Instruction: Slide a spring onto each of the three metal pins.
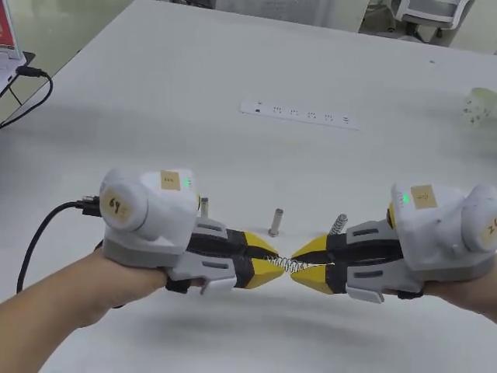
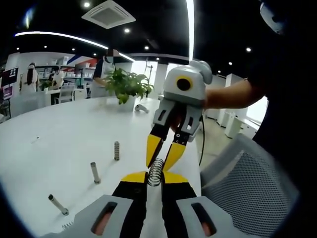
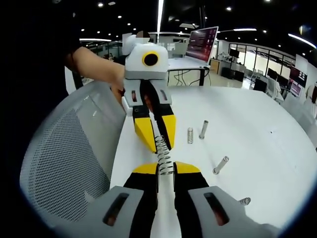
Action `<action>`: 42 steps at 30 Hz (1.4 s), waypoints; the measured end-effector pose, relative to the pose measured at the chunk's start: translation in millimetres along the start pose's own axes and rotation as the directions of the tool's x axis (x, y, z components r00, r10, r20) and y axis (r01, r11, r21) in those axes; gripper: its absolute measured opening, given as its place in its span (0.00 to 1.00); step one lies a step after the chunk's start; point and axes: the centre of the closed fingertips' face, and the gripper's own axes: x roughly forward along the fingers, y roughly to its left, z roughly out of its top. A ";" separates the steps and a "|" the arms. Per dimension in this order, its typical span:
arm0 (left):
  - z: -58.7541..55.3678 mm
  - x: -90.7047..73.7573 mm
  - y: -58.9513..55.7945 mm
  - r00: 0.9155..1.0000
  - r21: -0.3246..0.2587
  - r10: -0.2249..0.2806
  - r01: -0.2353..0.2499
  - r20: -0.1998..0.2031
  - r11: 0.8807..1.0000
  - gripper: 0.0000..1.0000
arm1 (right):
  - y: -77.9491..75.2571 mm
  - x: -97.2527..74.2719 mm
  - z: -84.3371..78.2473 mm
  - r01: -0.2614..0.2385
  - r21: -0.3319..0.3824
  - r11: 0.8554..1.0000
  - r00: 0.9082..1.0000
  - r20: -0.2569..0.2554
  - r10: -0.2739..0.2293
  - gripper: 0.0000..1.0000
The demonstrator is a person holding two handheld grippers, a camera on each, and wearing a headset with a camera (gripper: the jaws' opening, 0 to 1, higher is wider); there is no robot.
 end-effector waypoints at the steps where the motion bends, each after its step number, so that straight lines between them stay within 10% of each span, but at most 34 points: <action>1: -0.2 0.1 -0.2 1.000 0.000 -0.002 0.002 -0.002 1.000 0.02 | 0.8 0.2 -0.2 -0.002 0.011 1.000 1.000 0.000 0.002 0.09; 16: 0.3 -0.3 -2.3 1.000 -0.014 -0.014 0.014 0.001 1.000 0.02 | 2.0 -0.7 -7.8 -0.012 0.033 0.999 1.000 -0.019 0.012 0.11; 42: 0.0 -0.6 1.6 1.000 -0.034 -0.020 0.020 0.002 0.999 0.02 | 5.2 -13.3 24.9 -0.025 0.014 1.000 0.998 0.056 0.024 0.08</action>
